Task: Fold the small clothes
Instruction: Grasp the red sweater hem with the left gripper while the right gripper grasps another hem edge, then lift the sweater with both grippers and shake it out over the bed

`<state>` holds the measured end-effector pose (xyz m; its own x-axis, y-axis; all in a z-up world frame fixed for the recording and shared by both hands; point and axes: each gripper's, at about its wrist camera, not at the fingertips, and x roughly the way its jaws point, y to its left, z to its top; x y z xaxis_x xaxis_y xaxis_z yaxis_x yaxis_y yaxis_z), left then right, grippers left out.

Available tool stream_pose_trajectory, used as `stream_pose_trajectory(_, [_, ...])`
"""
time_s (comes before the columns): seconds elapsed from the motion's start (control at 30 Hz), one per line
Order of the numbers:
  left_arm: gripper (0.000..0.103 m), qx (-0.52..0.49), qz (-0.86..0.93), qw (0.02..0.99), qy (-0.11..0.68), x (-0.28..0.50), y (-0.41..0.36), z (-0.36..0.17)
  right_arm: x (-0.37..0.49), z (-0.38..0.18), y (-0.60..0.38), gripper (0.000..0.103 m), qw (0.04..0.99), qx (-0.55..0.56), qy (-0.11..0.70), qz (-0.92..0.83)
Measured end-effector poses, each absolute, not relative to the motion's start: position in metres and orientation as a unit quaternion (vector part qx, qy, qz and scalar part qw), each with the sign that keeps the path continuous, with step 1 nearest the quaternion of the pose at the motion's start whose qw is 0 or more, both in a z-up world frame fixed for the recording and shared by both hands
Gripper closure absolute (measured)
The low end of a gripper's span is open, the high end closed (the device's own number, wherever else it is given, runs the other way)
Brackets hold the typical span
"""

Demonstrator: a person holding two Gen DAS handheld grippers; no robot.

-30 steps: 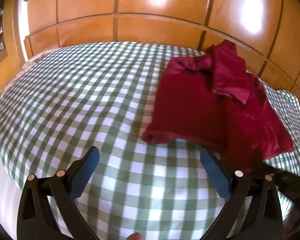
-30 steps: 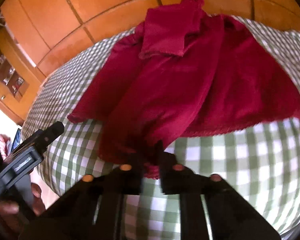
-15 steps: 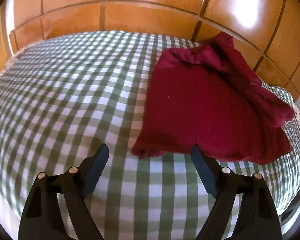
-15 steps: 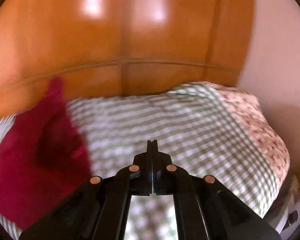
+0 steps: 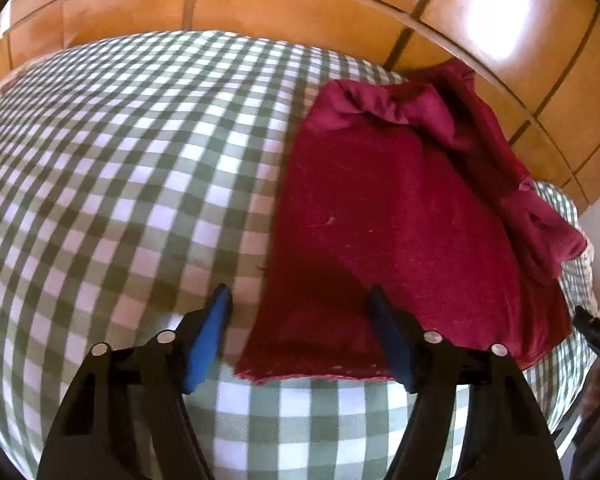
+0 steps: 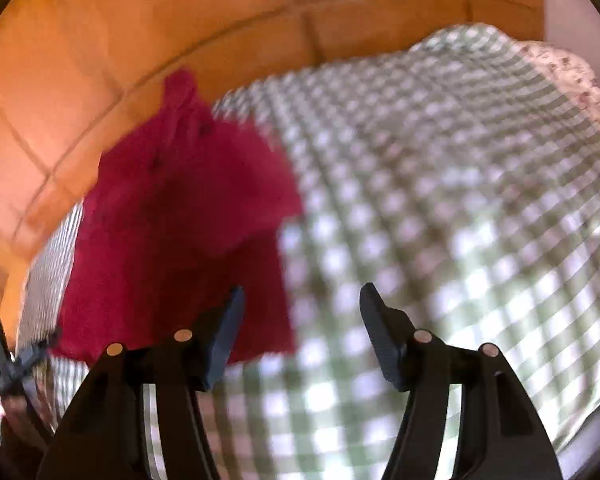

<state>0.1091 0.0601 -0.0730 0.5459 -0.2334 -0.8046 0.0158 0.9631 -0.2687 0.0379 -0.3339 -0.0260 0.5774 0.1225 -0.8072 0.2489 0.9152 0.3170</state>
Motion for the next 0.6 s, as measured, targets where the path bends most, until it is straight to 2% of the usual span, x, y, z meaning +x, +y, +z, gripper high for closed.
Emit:
stream_pose_trajectory(0.03, [0.043, -0.105, -0.075, 0.872, 0.472, 0.11, 0.055, -0.075, 0.043, -0.031, -0.327, 0.06, 0.861, 0.208, 0.463, -0.03])
stream_pose_trajectory(0.1, [0.062, -0.096, -0.081, 0.871, 0.475, 0.111, 0.051, -0.078, 0.052, -0.038, -0.311, 0.079, 0.859, 0.196, 0.472, -0.023])
stream_pose_trajectory(0.13, [0.071, -0.09, -0.088, 0.871, 0.474, 0.11, 0.048, -0.077, 0.055, -0.037, -0.304, 0.092, 0.862, 0.178, 0.474, -0.022])
stream_pose_trajectory(0.17, [0.085, -0.084, -0.095, 0.871, 0.475, 0.11, 0.045, -0.076, 0.056, -0.034, -0.297, 0.094, 0.863, 0.168, 0.476, -0.015])
stream_pose_trajectory(0.2, [0.092, -0.078, -0.096, 0.872, 0.474, 0.11, 0.044, -0.075, 0.055, -0.028, -0.296, 0.095, 0.866, 0.159, 0.475, -0.017])
stream_pose_trajectory(0.43, [0.095, -0.079, -0.127, 0.882, 0.448, 0.078, 0.054, -0.041, 0.006, 0.027, -0.307, 0.096, 0.897, 0.137, 0.42, -0.008])
stream_pose_trajectory(0.6, [0.095, -0.07, -0.146, 0.876, 0.454, 0.025, 0.065, -0.032, -0.048, 0.021, -0.301, 0.096, 0.888, 0.133, 0.439, -0.003])
